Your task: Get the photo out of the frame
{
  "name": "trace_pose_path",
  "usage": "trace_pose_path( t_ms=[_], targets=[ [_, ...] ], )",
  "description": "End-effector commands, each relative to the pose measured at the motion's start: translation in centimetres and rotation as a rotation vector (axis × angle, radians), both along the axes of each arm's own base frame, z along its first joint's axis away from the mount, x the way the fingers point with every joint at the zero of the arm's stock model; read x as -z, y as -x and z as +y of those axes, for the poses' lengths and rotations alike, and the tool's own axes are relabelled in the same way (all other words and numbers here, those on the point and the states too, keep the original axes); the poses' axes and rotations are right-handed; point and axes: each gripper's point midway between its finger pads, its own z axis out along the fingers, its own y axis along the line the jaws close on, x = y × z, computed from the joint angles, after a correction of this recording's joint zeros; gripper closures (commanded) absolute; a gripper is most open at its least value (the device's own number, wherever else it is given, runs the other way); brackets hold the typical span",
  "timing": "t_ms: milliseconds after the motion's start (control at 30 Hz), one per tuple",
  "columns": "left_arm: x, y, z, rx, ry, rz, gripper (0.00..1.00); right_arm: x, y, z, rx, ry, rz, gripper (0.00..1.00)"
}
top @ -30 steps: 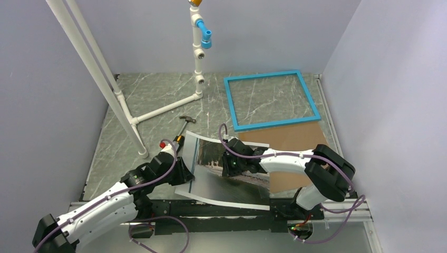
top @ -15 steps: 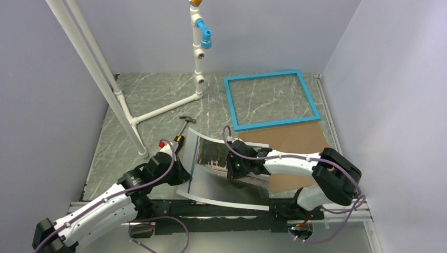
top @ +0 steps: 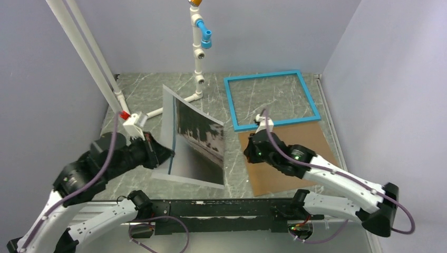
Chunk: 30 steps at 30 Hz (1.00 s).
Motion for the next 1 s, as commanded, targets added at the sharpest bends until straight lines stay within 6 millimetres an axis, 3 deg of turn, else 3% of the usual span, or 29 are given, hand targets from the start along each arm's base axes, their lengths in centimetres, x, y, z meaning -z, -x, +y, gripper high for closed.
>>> trace_pose_path(
  t_ms=[0,100,300,400,600,700,767,833,967],
  targets=[
    [-5.3,-0.2,0.3,0.014,0.005,-0.082,1.00,-4.5,-0.9,-4.8,0.166,0.024,-0.122,0.98],
    [-9.7,-1.0,-2.5,0.062,0.151,-0.126,1.00,-6.8,-0.9,-6.6,0.225,0.002,-0.172,1.00],
    [-16.6,-2.9,-11.2,0.272,0.437,-0.099,1.00,-11.0,-0.3,-9.1,0.288,-0.070,-0.243,1.00],
    [-19.6,-3.9,-15.5,0.370,0.552,-0.090,1.00,-12.8,-0.1,-10.1,0.309,-0.104,-0.278,1.00],
    [-23.8,-5.2,-20.6,0.393,0.588,-0.184,1.00,-15.6,0.6,-11.6,0.346,-0.177,-0.316,1.00],
    [-23.6,-5.7,-22.6,0.405,0.635,-0.166,1.00,-16.7,0.9,-12.2,0.357,-0.222,-0.332,1.00],
    [-22.0,-6.0,-23.6,0.378,0.619,-0.142,1.00,-17.2,1.1,-12.9,0.381,-0.240,-0.336,1.00],
    [-18.8,-6.1,-24.1,0.312,0.594,-0.089,1.00,-17.3,1.4,-13.6,0.410,-0.259,-0.338,1.00],
    [-10.3,-5.4,-24.3,0.143,0.632,0.067,1.00,-16.6,1.7,-14.0,0.424,-0.308,-0.341,1.00]
  ],
)
